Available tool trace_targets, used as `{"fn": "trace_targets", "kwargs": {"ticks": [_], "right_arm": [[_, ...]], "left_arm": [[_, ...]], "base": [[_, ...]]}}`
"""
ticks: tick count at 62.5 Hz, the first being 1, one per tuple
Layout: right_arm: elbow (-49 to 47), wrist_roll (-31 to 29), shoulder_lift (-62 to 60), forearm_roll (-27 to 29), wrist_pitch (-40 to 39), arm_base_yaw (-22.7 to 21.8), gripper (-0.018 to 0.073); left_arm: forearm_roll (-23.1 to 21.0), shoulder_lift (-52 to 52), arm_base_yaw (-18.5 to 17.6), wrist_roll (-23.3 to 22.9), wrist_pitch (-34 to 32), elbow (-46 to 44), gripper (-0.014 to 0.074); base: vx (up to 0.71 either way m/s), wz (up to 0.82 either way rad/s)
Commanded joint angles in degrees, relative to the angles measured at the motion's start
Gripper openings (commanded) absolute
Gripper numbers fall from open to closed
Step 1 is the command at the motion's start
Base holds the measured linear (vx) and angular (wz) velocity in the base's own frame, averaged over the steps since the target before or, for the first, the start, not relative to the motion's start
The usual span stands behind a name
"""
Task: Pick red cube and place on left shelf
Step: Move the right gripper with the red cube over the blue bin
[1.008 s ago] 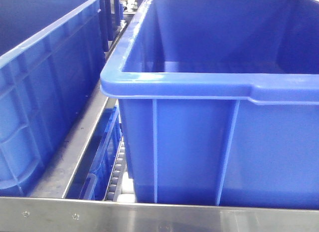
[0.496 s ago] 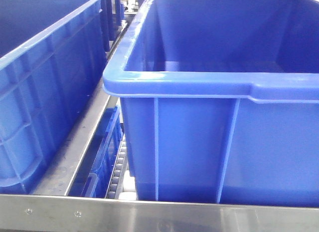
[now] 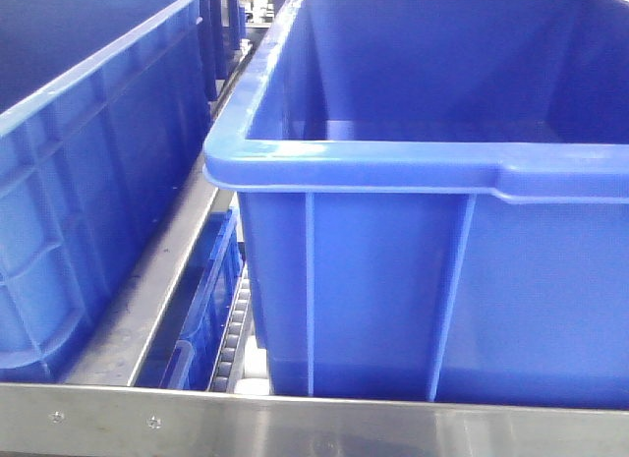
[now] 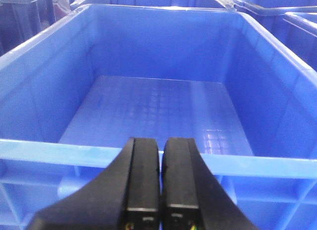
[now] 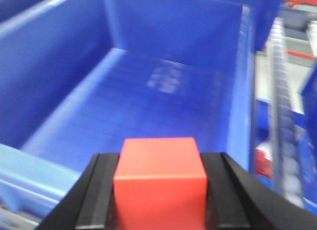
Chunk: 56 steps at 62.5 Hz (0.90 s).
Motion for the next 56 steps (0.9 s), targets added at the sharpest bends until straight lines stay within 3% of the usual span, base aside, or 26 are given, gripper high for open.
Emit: {"fn": "trace_targets", "kwargs": {"ticks": [1, 19, 56], "right_arm": [[-6.94, -0.14, 5.46, -0.59, -4.22, 3.47, 0.0151], [-22.16, -0.07, 27.40, -0.59, 1.07, 12.25, 0.0151], [-47.98, 10.78, 75.51, -0.85, 12.67, 11.95, 0.0151]], "left_arm": [[-0.27, -0.78, -0.28, -0.42, -5.11, 1.36, 0.0101], [-0.27, -0.78, -0.28, -0.42, -5.11, 1.36, 0.0101], [-0.27, -0.78, -0.28, -0.42, -5.11, 1.36, 0.0101]], "base": [[0.00, 0.00], [0.00, 0.00], [0.00, 0.00]]}}
